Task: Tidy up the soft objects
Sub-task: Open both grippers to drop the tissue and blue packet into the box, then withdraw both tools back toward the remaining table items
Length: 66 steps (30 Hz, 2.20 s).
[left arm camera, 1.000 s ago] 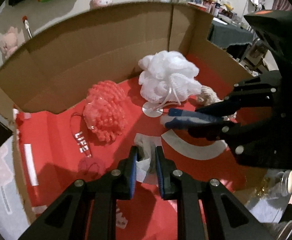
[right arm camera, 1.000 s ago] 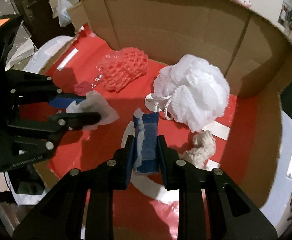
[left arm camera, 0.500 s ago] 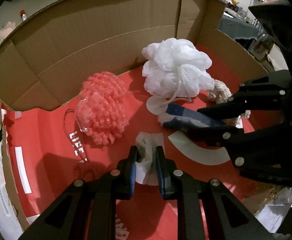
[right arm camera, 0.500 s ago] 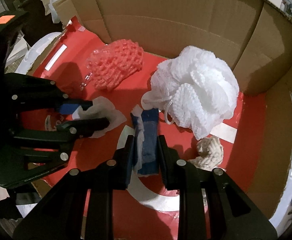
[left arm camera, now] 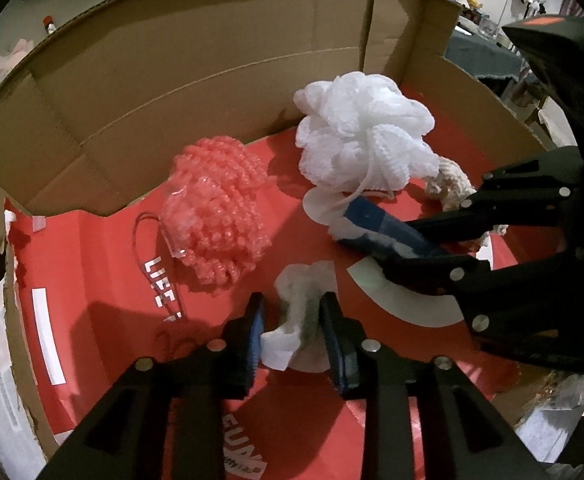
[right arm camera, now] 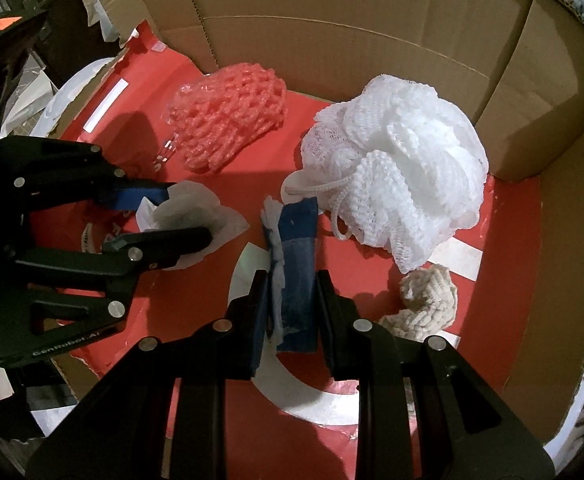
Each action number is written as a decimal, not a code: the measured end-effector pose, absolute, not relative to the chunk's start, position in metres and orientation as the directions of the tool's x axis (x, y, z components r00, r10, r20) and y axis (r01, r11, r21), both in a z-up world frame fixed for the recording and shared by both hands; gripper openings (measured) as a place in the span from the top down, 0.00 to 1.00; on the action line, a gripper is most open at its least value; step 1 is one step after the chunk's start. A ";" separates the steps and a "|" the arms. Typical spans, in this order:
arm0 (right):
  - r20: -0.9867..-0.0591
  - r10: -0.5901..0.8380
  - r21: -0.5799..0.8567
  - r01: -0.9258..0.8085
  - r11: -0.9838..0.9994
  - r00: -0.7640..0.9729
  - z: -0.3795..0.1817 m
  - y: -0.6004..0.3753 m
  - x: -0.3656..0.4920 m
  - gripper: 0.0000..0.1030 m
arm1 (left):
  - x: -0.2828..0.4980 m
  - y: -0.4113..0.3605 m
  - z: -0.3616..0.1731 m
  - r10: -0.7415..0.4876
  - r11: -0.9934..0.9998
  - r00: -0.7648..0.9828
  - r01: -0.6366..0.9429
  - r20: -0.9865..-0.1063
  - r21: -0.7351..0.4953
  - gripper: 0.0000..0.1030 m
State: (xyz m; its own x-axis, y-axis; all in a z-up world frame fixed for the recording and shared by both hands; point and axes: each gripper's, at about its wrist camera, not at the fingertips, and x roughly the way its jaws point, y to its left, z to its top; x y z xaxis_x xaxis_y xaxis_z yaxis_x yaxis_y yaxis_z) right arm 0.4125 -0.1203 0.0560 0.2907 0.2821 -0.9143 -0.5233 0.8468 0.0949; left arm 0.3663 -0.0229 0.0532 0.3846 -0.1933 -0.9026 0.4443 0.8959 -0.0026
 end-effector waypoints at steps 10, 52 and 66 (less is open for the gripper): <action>-0.915 0.276 0.085 -0.529 0.845 0.294 0.055 -0.114 0.406 0.77 | 0.364 -0.013 0.056 -0.185 0.902 0.396 0.433 -0.899 0.005 0.56; -0.624 0.336 -0.022 -0.446 0.895 0.705 0.210 -0.164 0.181 0.18 | 0.128 0.008 0.207 -0.304 0.934 0.817 0.356 -0.490 0.014 0.00; -0.507 0.259 -0.055 -0.331 0.942 0.822 0.165 -0.185 0.086 0.14 | 0.044 -0.002 0.170 -0.297 0.950 0.864 0.311 -0.407 -0.033 0.00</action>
